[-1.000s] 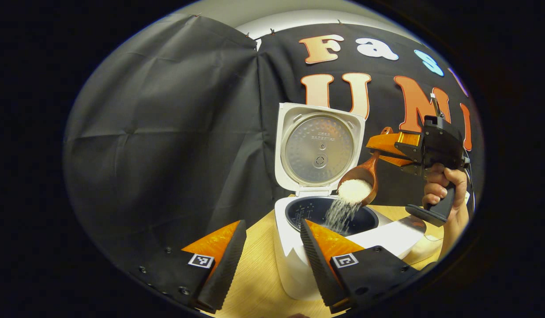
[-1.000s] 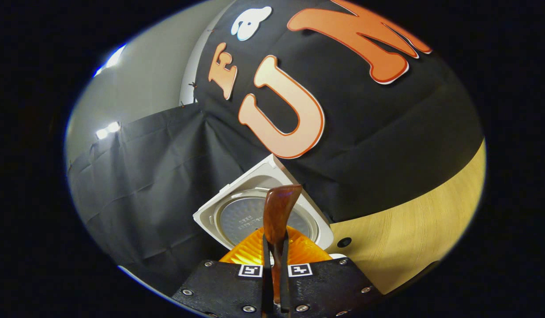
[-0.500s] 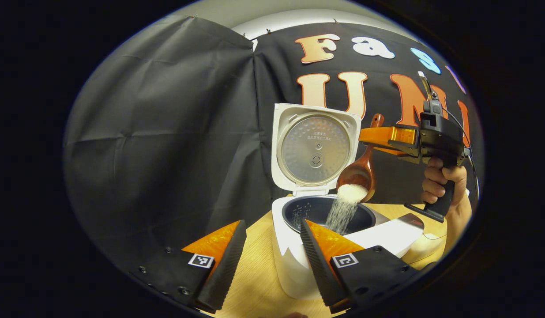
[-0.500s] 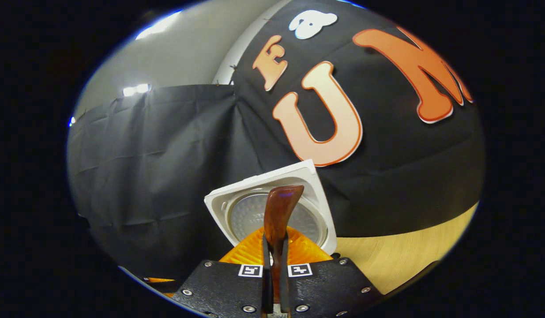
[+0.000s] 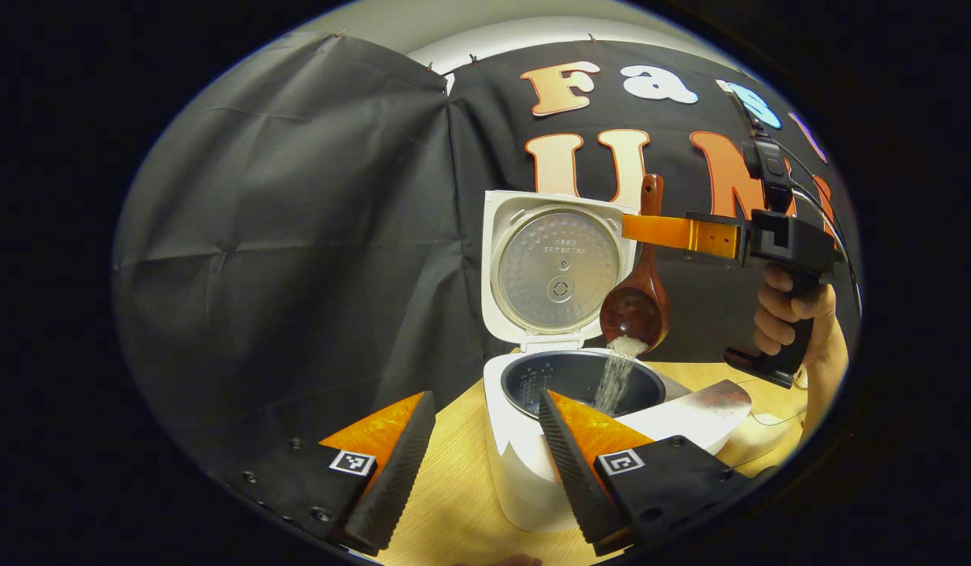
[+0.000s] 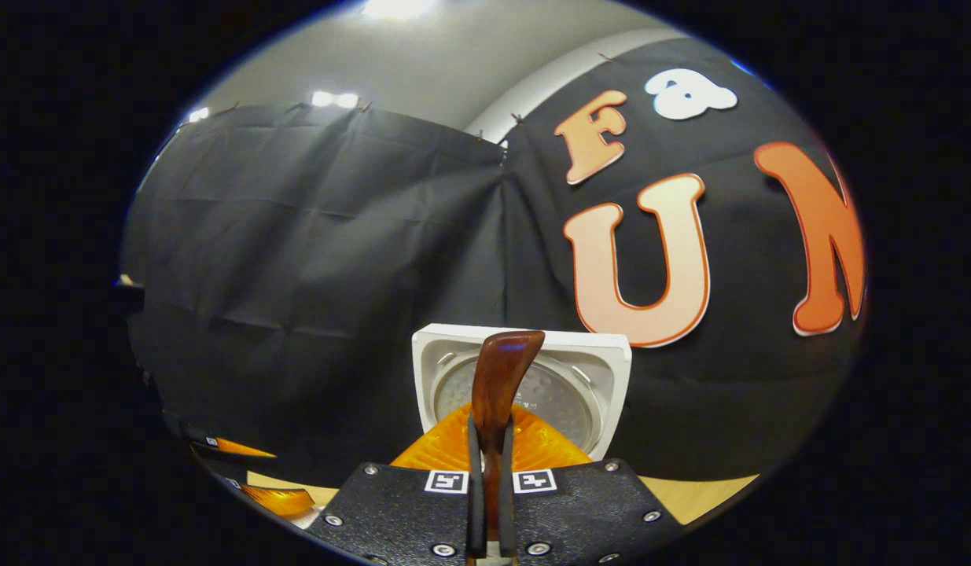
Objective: Close the left gripper, press the button to open the rice cooker; take a wooden spoon from the chopstick holder with the right hand, scoop a spoonful of rice and pour it into the rice cooker, then put the wooden spoon back into the chopstick holder.
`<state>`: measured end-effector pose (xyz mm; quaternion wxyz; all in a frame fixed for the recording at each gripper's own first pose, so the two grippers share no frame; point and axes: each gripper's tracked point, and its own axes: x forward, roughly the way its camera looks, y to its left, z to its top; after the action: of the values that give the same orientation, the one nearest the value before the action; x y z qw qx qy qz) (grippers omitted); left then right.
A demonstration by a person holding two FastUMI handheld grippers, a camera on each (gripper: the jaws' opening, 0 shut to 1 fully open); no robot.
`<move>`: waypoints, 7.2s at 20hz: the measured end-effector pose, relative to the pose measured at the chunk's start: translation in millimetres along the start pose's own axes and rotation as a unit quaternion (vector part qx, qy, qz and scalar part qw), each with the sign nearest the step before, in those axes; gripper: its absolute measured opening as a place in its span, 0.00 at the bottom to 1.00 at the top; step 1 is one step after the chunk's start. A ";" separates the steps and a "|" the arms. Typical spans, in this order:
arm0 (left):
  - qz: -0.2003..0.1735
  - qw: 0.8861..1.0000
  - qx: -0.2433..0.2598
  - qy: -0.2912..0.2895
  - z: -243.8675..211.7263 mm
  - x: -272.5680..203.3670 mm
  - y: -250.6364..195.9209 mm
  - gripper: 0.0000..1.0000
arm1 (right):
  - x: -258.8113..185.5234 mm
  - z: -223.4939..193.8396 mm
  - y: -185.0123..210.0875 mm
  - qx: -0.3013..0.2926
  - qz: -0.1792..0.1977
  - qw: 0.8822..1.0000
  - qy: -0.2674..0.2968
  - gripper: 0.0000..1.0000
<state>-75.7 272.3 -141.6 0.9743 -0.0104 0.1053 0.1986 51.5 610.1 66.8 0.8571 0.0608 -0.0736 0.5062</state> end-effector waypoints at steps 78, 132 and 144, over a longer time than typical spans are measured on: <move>-0.135 0.990 0.024 0.008 30.6 -20.5 -213.4 0.96 | -547.6 -141.6 -352.6 0.175 -0.522 0.833 0.050 0.35; -0.080 0.981 -0.016 0.177 162.4 133.3 -125.3 0.96 | -638.6 36.5 -279.0 -0.003 -0.548 0.834 0.067 0.90; -0.073 0.969 0.008 0.237 57.0 61.2 -122.2 0.97 | -608.8 13.6 -265.8 0.005 -0.502 0.862 0.075 0.90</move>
<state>38.3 186.9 -101.4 0.9334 -0.0569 0.3340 0.1177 -6.5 -42.8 -42.1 0.9978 0.0558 0.0336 0.0113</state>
